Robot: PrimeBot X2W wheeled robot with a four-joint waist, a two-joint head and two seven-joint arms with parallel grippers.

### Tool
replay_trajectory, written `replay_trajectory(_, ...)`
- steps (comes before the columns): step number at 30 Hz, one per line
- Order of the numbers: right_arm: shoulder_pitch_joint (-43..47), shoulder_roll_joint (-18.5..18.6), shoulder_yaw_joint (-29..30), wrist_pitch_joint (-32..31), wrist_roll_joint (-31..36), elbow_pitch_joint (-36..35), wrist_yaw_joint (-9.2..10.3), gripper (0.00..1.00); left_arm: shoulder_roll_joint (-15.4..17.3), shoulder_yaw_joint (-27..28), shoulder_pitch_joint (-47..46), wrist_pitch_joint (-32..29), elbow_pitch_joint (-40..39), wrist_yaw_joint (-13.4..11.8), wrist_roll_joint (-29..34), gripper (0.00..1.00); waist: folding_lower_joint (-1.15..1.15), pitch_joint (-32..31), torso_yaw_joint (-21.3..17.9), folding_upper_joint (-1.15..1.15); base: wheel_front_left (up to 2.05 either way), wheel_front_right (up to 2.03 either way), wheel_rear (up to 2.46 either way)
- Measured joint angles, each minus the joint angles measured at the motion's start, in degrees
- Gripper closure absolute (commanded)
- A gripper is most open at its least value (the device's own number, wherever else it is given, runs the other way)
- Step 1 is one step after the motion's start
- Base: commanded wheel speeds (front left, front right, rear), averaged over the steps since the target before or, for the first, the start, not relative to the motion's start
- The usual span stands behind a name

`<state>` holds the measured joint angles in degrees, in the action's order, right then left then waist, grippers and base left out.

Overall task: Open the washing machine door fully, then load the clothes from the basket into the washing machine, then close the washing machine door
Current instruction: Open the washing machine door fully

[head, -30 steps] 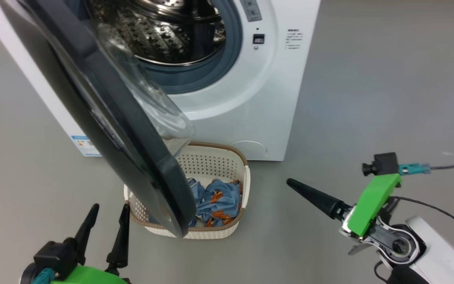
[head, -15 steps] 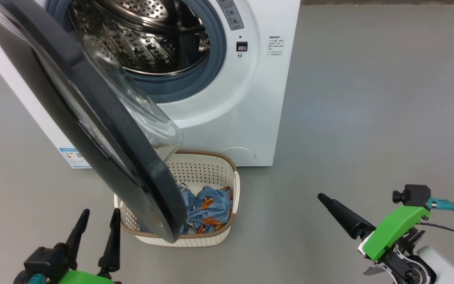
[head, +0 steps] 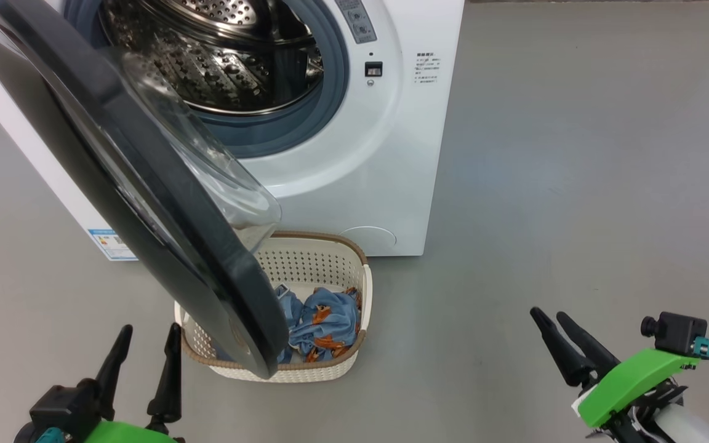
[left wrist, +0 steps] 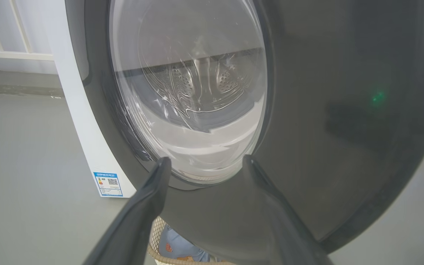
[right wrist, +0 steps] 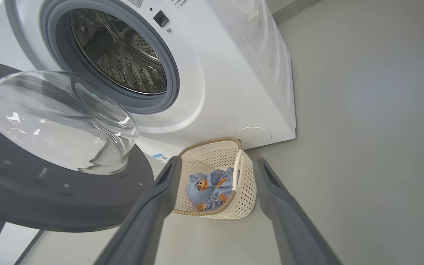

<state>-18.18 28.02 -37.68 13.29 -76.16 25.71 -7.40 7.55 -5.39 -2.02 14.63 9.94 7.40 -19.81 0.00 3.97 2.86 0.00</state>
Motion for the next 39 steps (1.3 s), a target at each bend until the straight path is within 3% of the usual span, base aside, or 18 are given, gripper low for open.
replay_trajectory(4, 0.0, 0.1, -0.1, 0.9, 5.4, 2.2, 0.0, 0.0, 0.0, 0.2, 0.0, 0.0, 0.0, 0.0, 0.0, 0.0, 0.0, 0.2, 0.1, 0.0, 0.0, 0.0, 0.0)
replay_trajectory(17, 5.3, -7.5, 21.6, 1.0, 29.4, -2.5, 0.0, 0.0, -0.1, 0.5, 0.0, 0.0, -0.3, 0.0, 0.4, 0.0, 0.0, 0.4, 0.3, 0.0, 0.0, 0.0, 0.0)
replay_trajectory(25, 9.3, -11.6, 30.2, 1.0, 43.1, -5.2, 0.0, 0.0, -0.2, 0.5, 0.0, 0.0, -0.3, 0.0, 0.4, 0.0, 0.0, 0.5, 0.7, 0.0, 0.0, 0.0, 0.0)
replay_trajectory(34, 11.5, -13.6, 33.2, 1.0, 52.3, -4.7, 0.0, 0.0, -0.2, 0.4, 0.0, 0.0, -0.3, 0.0, 0.4, 0.0, 0.0, 1.0, 1.0, 0.0, 0.0, 0.0, 0.0)
replay_trajectory(39, 11.5, -14.5, 34.3, 1.0, 53.4, -4.5, 0.0, 0.0, -0.2, 0.4, 0.0, 0.0, -0.3, 0.0, 0.4, 0.0, 0.0, 1.3, 1.2, 0.0, 0.0, 0.0, 0.0)
